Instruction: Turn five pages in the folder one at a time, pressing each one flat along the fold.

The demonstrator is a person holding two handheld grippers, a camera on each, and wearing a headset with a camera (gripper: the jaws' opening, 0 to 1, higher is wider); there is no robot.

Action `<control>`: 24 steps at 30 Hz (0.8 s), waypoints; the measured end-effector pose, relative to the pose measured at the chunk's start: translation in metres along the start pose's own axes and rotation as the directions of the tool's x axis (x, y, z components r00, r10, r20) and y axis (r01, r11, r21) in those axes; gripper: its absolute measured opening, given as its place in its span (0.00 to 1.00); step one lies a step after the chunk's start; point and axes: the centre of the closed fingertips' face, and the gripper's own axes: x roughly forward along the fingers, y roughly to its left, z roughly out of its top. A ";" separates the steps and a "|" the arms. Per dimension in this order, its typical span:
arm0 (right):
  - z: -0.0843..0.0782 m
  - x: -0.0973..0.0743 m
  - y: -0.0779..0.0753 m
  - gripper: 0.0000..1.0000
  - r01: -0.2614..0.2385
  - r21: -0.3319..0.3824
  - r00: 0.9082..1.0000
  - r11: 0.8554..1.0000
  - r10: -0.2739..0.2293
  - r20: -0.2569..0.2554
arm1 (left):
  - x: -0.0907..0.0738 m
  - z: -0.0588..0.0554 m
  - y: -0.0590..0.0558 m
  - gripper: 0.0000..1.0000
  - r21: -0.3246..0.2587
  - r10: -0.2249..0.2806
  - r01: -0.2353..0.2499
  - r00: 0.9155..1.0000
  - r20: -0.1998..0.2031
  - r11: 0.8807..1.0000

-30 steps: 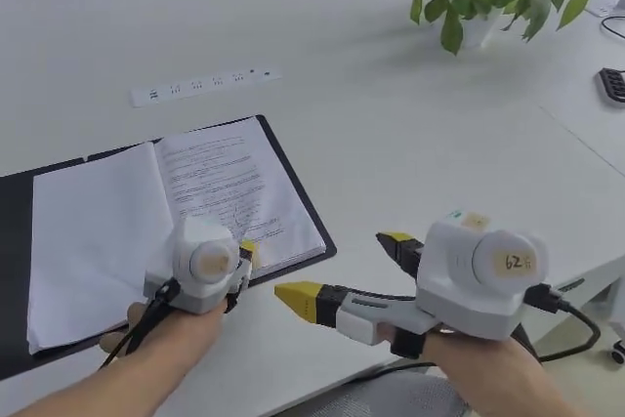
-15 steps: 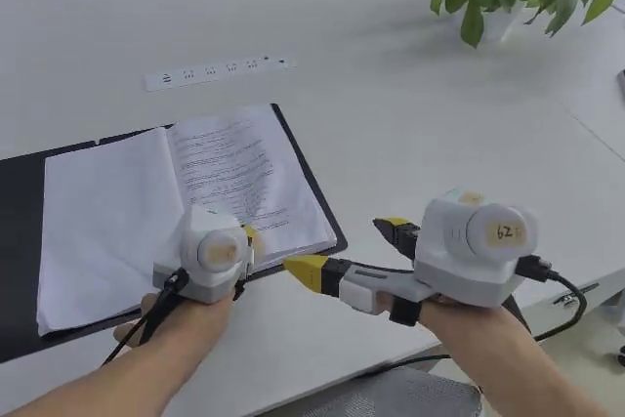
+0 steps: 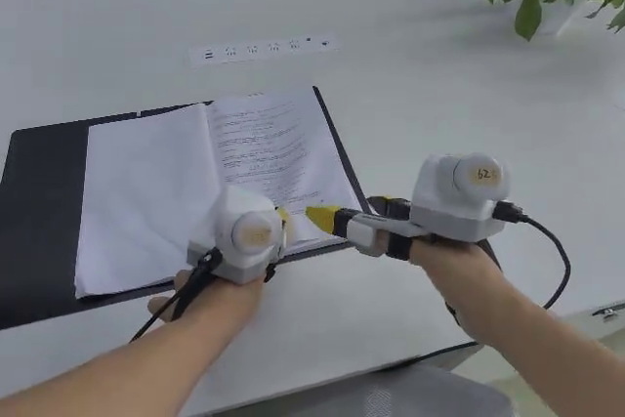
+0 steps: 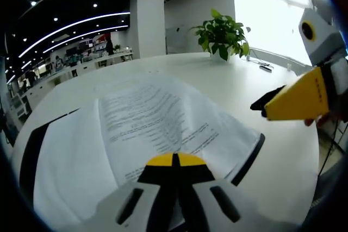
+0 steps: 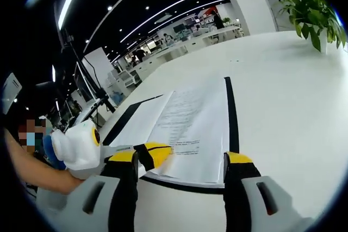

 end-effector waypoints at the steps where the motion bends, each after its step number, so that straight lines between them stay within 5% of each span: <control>1: 0.000 0.002 -0.001 0.61 -0.001 0.003 1.000 1.000 0.001 0.003 | 0.000 0.000 0.000 0.00 -0.004 0.001 -0.001 1.000 0.002 1.000; 16: -0.010 0.022 -0.017 0.51 -0.002 0.107 0.999 0.994 0.006 -0.034 | -0.001 0.001 0.001 0.00 -0.021 0.005 -0.005 1.000 0.009 1.000; 24: -0.011 0.020 -0.033 0.31 0.022 0.205 1.000 0.978 -0.018 -0.020 | -0.001 0.001 0.001 0.00 -0.022 0.007 -0.006 1.000 0.008 1.000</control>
